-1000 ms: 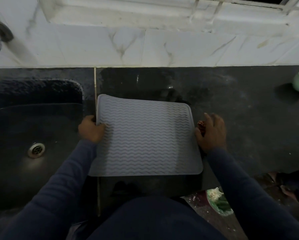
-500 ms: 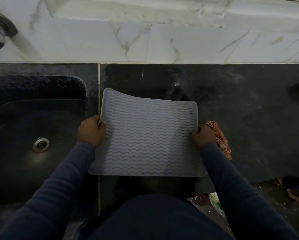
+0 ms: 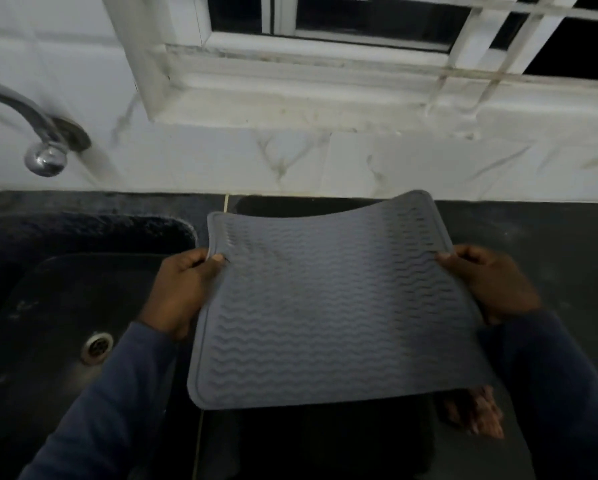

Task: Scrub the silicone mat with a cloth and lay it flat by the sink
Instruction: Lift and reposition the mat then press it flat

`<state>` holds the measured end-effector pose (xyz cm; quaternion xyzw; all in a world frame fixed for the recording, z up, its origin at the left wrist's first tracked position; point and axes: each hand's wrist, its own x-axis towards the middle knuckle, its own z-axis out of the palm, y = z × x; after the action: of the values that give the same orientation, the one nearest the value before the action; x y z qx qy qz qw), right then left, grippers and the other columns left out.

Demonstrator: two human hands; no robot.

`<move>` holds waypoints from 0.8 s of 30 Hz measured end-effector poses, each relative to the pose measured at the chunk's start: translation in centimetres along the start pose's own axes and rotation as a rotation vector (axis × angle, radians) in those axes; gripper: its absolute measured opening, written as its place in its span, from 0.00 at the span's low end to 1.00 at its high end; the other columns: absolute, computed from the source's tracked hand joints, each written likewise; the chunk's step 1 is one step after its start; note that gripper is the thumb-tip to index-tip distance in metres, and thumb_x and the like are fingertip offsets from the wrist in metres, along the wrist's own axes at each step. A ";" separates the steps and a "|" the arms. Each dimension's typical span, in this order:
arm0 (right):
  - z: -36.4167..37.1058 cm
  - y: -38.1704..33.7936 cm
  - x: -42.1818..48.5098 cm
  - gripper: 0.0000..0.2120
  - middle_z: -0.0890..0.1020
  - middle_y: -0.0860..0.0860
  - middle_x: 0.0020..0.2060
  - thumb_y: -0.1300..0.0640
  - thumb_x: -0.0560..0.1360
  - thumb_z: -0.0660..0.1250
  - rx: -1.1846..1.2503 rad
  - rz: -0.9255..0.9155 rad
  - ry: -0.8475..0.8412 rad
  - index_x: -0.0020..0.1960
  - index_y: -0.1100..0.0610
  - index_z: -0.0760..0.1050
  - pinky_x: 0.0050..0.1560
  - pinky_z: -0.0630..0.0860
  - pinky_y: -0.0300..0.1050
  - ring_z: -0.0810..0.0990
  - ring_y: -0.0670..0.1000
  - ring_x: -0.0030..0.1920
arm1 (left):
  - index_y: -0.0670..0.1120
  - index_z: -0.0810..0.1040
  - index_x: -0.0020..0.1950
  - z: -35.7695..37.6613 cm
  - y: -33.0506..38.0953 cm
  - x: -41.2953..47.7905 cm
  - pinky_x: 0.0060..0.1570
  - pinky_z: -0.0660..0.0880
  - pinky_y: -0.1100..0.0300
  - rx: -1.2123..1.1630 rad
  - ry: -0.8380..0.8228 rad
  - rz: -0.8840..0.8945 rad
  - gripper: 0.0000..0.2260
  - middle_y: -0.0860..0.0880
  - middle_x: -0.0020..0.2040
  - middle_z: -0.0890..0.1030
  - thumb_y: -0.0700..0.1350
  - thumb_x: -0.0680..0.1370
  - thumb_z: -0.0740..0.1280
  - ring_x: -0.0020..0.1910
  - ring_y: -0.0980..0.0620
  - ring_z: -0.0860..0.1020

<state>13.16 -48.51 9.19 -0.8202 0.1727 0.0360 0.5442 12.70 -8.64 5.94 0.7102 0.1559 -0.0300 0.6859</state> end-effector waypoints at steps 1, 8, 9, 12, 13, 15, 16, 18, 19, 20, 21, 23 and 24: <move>-0.2 -0.5 1.3 0.06 0.84 0.55 0.37 0.54 0.75 0.70 0.010 0.010 -0.003 0.42 0.56 0.81 0.41 0.79 0.49 0.81 0.53 0.36 | 0.43 0.83 0.41 0.4 0.9 0.7 0.41 0.79 0.52 -0.064 0.005 -0.027 0.07 0.44 0.38 0.84 0.40 0.78 0.66 0.36 0.46 0.81; 2.5 4.6 12.7 0.14 0.80 0.56 0.45 0.55 0.78 0.67 -0.194 0.095 -0.014 0.55 0.65 0.80 0.43 0.76 0.44 0.77 0.52 0.44 | 0.38 0.80 0.55 2.2 -2.4 10.6 0.46 0.79 0.45 0.027 0.041 -0.276 0.15 0.39 0.50 0.82 0.47 0.74 0.72 0.47 0.41 0.82; 2.9 6.6 13.3 0.15 0.80 0.57 0.47 0.54 0.78 0.67 -0.266 0.147 -0.025 0.55 0.66 0.80 0.47 0.75 0.49 0.76 0.53 0.46 | 0.38 0.80 0.57 2.2 -4.0 10.8 0.45 0.78 0.52 0.170 0.015 -0.287 0.15 0.40 0.50 0.82 0.47 0.75 0.71 0.47 0.43 0.81; 3.1 11.9 13.5 0.15 0.82 0.62 0.53 0.54 0.75 0.71 -0.239 0.223 0.079 0.55 0.64 0.81 0.58 0.75 0.57 0.78 0.56 0.51 | 0.38 0.80 0.57 2.3 -7.8 9.3 0.43 0.73 0.59 0.466 -0.032 -0.208 0.14 0.43 0.50 0.82 0.46 0.76 0.69 0.47 0.47 0.79; 3.2 12.8 13.3 0.15 0.82 0.62 0.54 0.54 0.74 0.72 -0.221 0.230 0.119 0.56 0.63 0.81 0.59 0.75 0.58 0.79 0.58 0.53 | 0.38 0.79 0.57 2.3 -8.9 8.8 0.42 0.73 0.59 0.468 -0.021 -0.197 0.14 0.43 0.51 0.82 0.46 0.76 0.69 0.47 0.47 0.80; 3.3 13.1 12.6 0.15 0.82 0.61 0.53 0.57 0.73 0.73 -0.244 0.230 0.132 0.56 0.64 0.81 0.55 0.76 0.53 0.80 0.58 0.53 | 0.38 0.78 0.59 2.4 -9.8 8.1 0.45 0.73 0.59 0.472 0.039 -0.170 0.14 0.41 0.53 0.82 0.44 0.76 0.69 0.49 0.45 0.80; 3.3 12.6 12.1 0.13 0.83 0.61 0.50 0.58 0.73 0.73 -0.265 0.226 0.113 0.54 0.65 0.81 0.50 0.76 0.50 0.80 0.57 0.49 | 0.37 0.77 0.59 2.6 -9.7 7.9 0.46 0.72 0.59 0.494 0.069 -0.145 0.14 0.40 0.54 0.81 0.43 0.76 0.68 0.50 0.43 0.79; 3.1 11.9 11.4 0.10 0.83 0.61 0.43 0.58 0.75 0.71 -0.287 0.225 0.070 0.49 0.66 0.82 0.38 0.74 0.45 0.79 0.55 0.40 | 0.36 0.77 0.58 3.3 -9.2 7.6 0.41 0.73 0.63 0.512 0.123 -0.078 0.12 0.39 0.53 0.81 0.41 0.77 0.66 0.48 0.44 0.79; 3.1 11.6 11.0 0.09 0.82 0.60 0.40 0.57 0.75 0.71 -0.283 0.221 0.073 0.47 0.65 0.81 0.34 0.73 0.44 0.78 0.55 0.37 | 0.35 0.77 0.57 3.5 -8.7 7.3 0.36 0.72 0.66 0.504 0.151 -0.045 0.11 0.40 0.51 0.81 0.40 0.78 0.65 0.46 0.45 0.78; 3.0 11.3 10.7 0.09 0.81 0.59 0.39 0.56 0.75 0.71 -0.259 0.215 0.098 0.46 0.63 0.81 0.31 0.72 0.43 0.77 0.54 0.35 | 0.36 0.77 0.56 3.6 -8.4 7.0 0.35 0.70 0.67 0.501 0.177 -0.015 0.10 0.41 0.49 0.80 0.40 0.78 0.65 0.44 0.47 0.77; 2.9 11.3 10.4 0.10 0.81 0.59 0.39 0.55 0.75 0.71 -0.234 0.213 0.126 0.46 0.63 0.80 0.30 0.71 0.42 0.77 0.54 0.35 | 0.36 0.77 0.56 3.6 -8.4 6.9 0.37 0.69 0.65 0.512 0.198 0.015 0.10 0.41 0.48 0.79 0.40 0.79 0.65 0.45 0.47 0.77; 2.9 11.8 10.0 0.12 0.81 0.59 0.41 0.54 0.75 0.72 -0.247 0.224 0.139 0.46 0.64 0.80 0.33 0.69 0.42 0.77 0.55 0.38 | 0.36 0.76 0.58 3.3 -8.9 6.4 0.40 0.69 0.62 0.548 0.198 -0.013 0.11 0.38 0.51 0.80 0.41 0.79 0.65 0.47 0.43 0.78; 3.0 12.1 9.6 0.13 0.81 0.59 0.41 0.54 0.74 0.72 -0.257 0.238 0.143 0.46 0.65 0.81 0.36 0.70 0.43 0.77 0.55 0.40 | 0.36 0.76 0.58 3.2 -9.3 6.0 0.37 0.71 0.62 0.549 0.183 -0.046 0.12 0.38 0.53 0.80 0.42 0.79 0.65 0.46 0.42 0.79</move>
<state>18.68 -52.36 -5.03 -0.8572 0.3007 0.0632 0.4133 16.48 -10.62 -4.77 0.8653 0.2191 -0.0226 0.4503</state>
